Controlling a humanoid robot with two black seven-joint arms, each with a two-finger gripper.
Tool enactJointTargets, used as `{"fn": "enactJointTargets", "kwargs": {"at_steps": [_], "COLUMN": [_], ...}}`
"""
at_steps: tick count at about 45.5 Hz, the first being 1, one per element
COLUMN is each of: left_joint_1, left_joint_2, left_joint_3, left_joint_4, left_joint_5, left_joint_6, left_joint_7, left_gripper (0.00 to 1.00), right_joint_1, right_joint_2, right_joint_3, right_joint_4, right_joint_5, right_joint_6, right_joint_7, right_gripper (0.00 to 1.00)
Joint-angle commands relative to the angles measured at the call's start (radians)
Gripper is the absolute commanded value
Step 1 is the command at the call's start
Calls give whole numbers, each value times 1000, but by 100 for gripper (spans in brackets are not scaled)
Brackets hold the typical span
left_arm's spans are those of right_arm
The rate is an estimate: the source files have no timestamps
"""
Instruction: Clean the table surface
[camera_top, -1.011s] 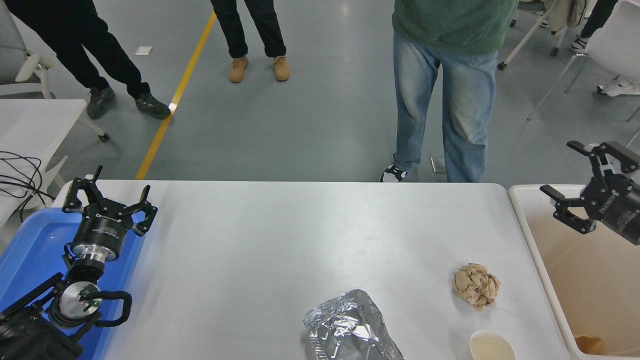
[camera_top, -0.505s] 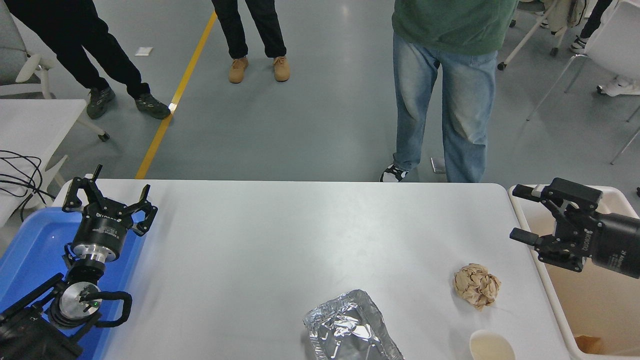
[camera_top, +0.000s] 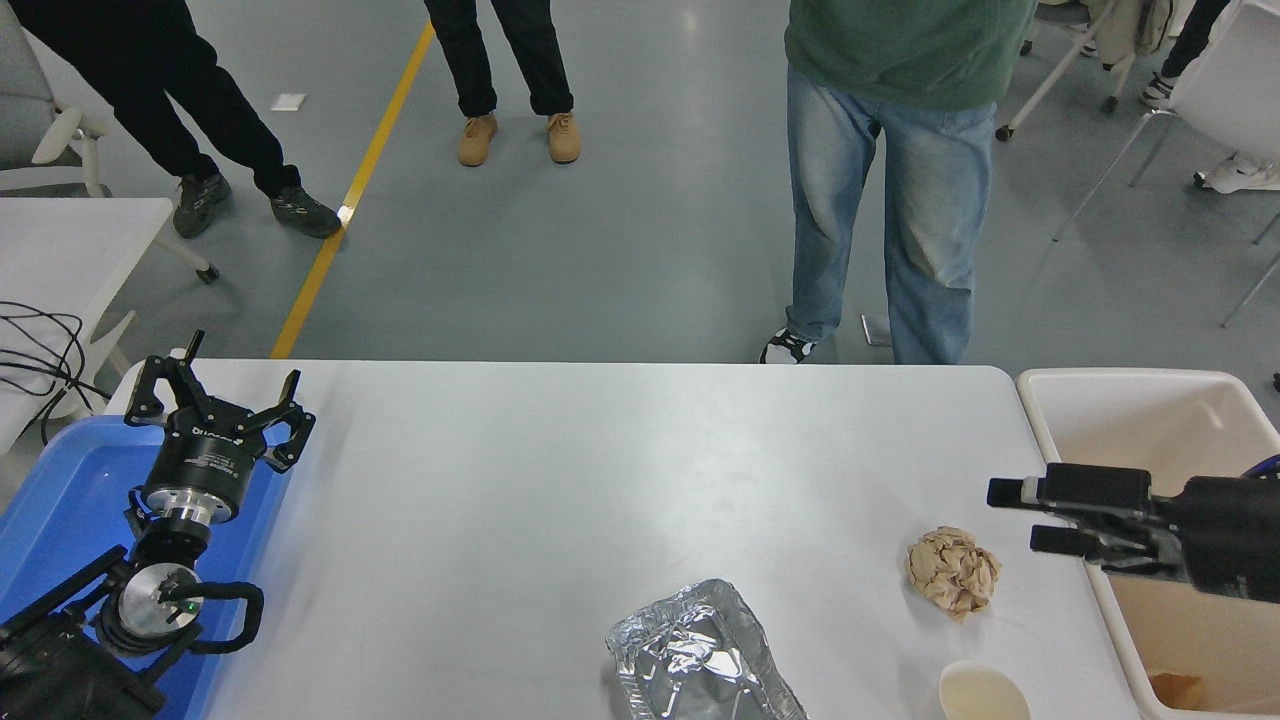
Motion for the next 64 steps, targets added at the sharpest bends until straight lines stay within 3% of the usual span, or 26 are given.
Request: {"fn": "enactJointTargets", "kwargs": {"at_steps": [1, 10, 23, 33, 49, 64], "left_joint_1": [0, 0, 0, 0, 0, 0], "left_joint_2": [0, 0, 0, 0, 0, 0], "left_joint_3": [0, 0, 0, 0, 0, 0], "left_joint_4": [0, 0, 0, 0, 0, 0], "left_joint_5": [0, 0, 0, 0, 0, 0], "left_joint_6": [0, 0, 0, 0, 0, 0], "left_joint_7": [0, 0, 0, 0, 0, 0], "left_gripper": [99, 99, 99, 99, 99, 99], "right_joint_1": [-7, -8, -8, -2, -8, -5], "right_joint_2": [-49, -61, -52, -16, -12, 16], "right_joint_3": [-28, -93, -143, -218, -268, -429], "right_joint_4": [65, 58, 35, 11, 2, -21], "right_joint_5": [-165, -243, -277, -280, -338, -398], "right_joint_6": [0, -58, -118, -190, -233, -367], "right_joint_7": [10, 42, 10, -71, -73, -70], "right_gripper": [100, 100, 100, 100, 100, 100]}}
